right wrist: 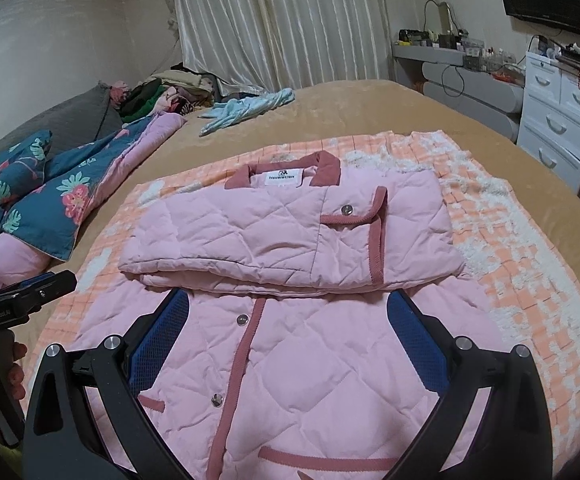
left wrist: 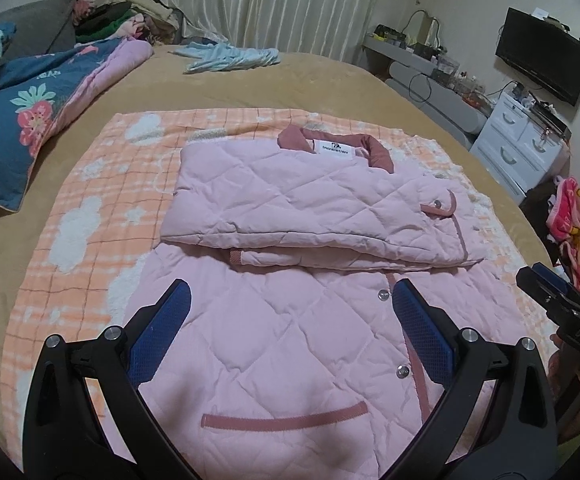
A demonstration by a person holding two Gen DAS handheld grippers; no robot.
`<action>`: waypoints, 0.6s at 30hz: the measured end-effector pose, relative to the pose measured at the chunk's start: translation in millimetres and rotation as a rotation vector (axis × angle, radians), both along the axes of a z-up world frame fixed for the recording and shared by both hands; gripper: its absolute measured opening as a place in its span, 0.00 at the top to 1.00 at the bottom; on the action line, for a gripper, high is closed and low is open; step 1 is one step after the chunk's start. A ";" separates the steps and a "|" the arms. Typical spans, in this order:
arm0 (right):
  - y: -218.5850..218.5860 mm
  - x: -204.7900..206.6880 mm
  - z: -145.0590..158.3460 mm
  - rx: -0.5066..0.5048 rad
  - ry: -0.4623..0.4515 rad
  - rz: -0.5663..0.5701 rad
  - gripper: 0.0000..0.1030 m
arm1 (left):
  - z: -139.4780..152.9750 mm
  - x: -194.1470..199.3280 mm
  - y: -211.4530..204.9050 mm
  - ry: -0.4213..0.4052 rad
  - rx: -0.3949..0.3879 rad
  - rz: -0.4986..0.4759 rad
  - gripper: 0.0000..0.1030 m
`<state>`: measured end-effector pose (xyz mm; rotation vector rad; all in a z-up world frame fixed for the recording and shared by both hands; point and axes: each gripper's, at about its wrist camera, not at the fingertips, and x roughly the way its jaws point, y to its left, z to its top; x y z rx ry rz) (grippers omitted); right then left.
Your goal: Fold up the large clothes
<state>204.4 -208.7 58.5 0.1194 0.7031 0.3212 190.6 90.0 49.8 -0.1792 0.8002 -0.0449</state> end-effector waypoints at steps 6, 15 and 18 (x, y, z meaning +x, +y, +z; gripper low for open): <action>-6.2 -11.1 7.3 0.006 -0.016 -0.001 0.04 | 7.5 -13.9 -3.5 -0.020 -0.001 0.002 0.08; -13.1 -32.1 16.9 -0.008 -0.044 0.008 0.04 | 11.2 -33.8 -15.3 -0.038 0.012 -0.003 0.08; -15.4 -39.2 17.8 -0.017 -0.042 0.014 0.04 | 10.4 -40.8 -19.1 -0.045 0.019 -0.005 0.08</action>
